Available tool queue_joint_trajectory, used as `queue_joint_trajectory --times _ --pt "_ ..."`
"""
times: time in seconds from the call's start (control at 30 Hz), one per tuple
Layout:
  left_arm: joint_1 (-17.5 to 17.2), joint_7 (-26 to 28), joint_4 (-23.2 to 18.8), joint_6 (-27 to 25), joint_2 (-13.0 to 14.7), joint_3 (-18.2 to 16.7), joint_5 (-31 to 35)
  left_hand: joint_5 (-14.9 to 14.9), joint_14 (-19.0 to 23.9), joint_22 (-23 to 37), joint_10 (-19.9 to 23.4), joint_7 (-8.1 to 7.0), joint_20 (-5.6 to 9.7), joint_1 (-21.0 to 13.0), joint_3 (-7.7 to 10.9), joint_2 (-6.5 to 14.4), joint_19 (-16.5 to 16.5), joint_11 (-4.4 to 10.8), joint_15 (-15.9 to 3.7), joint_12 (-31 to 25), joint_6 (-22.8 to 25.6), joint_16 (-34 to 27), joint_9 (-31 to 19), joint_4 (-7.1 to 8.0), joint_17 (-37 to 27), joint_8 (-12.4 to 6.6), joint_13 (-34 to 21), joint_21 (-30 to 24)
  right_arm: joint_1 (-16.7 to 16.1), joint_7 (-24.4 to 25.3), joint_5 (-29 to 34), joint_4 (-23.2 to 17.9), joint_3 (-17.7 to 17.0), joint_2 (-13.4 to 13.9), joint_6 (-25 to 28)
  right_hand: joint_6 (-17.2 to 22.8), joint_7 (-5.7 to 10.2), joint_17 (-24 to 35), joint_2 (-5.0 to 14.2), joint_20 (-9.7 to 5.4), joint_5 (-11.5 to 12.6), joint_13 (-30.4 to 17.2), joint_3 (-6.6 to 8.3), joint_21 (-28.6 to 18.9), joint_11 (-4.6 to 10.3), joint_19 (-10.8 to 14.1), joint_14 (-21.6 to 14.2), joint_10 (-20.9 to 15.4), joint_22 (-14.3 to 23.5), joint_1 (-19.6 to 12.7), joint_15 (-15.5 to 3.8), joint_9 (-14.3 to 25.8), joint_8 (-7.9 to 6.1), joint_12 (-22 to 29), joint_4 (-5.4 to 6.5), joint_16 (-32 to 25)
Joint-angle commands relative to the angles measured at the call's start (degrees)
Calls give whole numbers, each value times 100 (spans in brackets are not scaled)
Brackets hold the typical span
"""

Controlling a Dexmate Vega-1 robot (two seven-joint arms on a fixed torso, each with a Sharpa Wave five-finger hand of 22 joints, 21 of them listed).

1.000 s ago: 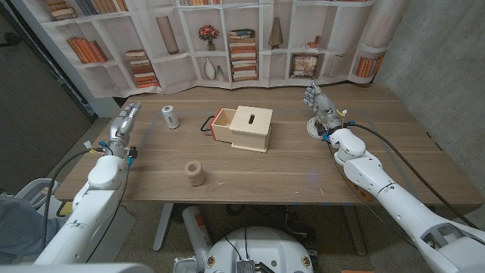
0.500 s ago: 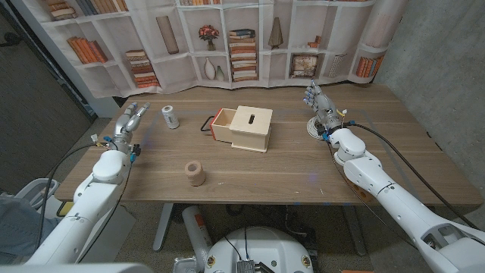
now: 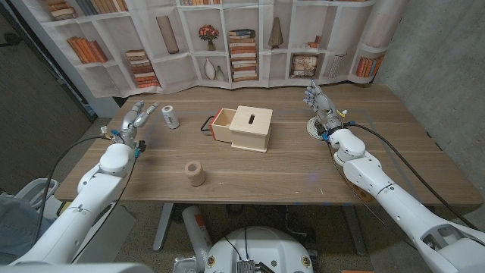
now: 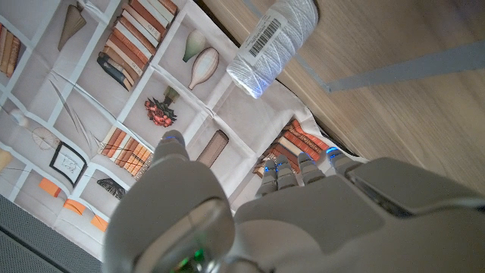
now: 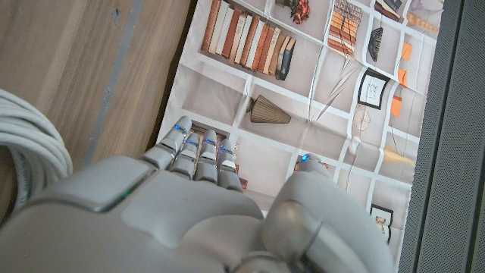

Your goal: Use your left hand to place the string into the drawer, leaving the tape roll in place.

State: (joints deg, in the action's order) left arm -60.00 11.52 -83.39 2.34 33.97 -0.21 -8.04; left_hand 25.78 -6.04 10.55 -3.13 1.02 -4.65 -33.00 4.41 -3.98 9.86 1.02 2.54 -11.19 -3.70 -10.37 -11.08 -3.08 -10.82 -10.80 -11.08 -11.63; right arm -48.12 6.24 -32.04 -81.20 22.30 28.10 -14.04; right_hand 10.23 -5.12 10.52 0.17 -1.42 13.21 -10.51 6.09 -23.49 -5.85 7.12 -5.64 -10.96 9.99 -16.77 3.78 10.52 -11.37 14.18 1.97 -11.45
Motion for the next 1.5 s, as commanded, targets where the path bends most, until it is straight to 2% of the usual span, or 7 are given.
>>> queue_joint_trajectory --times 0.03,0.13,0.3,0.63,1.2,1.27,1.5 --pt "265 119 6 -343 56 234 261 42 -20 9 10 16 -25 -60 -10 7 179 9 10 -27 12 -25 -11 -32 -10 -40 -31 3 -28 0 -20 3 -19 17 -20 44 28 20 30 21 -4 -24 0 22 -2 57 -71 -18 19 -9 -5 30 0 -14 -17 8" --pt "343 173 52 -373 53 309 348 41 17 11 45 26 -3 -70 -19 7 148 3 -23 -47 57 -46 -11 -35 -11 -61 -32 -11 -29 9 -10 1 -18 16 -28 43 26 20 29 22 -4 -24 -1 26 -2 59 -73 -18 19 -9 -3 30 1 -16 -18 8" --pt "504 242 230 -356 23 452 472 44 61 8 128 51 262 -112 -45 10 133 -87 -83 -88 177 -68 -12 -49 -7 -110 -31 -15 -31 25 -8 -8 -22 15 -22 38 29 20 29 22 -4 -24 -3 34 -2 64 -74 -18 19 -8 -7 30 3 -20 -21 10" --pt "830 139 629 -287 -56 687 509 48 145 5 224 52 237 -158 -55 31 38 -33 -129 -125 321 -96 -12 -61 -2 -157 -29 -47 -102 156 12 -202 -80 88 43 68 35 20 30 17 -3 -25 -8 50 -3 93 -90 -43 20 -6 -9 31 -7 -19 -26 9" --pt "939 352 587 -625 -76 891 747 57 282 3 357 32 201 -243 -53 72 -36 -11 -161 -168 481 -132 -11 -87 2 -200 -27 -63 -101 147 -18 -134 -107 63 -22 78 43 20 29 16 -2 -25 -16 77 15 119 -119 -59 21 -1 -14 31 -7 -26 -34 6" --pt "947 315 621 -603 -78 892 721 60 319 5 377 16 57 -278 -50 91 -71 17 -163 -169 505 -138 -11 -97 2 -201 -26 -73 -102 143 -23 -121 -106 52 -36 79 46 20 29 21 -2 -25 -18 81 15 124 -123 -61 21 0 -17 31 -7 -28 -35 5" --pt "962 376 576 -757 -72 958 820 63 353 8 402 10 40 -312 -48 112 -81 0 -144 -173 531 -142 -11 -105 0 -202 -26 -73 -87 118 -24 -67 -90 14 -87 82 45 20 29 33 -1 -26 -22 94 13 130 -136 -66 22 3 -20 31 -7 -31 -37 4"
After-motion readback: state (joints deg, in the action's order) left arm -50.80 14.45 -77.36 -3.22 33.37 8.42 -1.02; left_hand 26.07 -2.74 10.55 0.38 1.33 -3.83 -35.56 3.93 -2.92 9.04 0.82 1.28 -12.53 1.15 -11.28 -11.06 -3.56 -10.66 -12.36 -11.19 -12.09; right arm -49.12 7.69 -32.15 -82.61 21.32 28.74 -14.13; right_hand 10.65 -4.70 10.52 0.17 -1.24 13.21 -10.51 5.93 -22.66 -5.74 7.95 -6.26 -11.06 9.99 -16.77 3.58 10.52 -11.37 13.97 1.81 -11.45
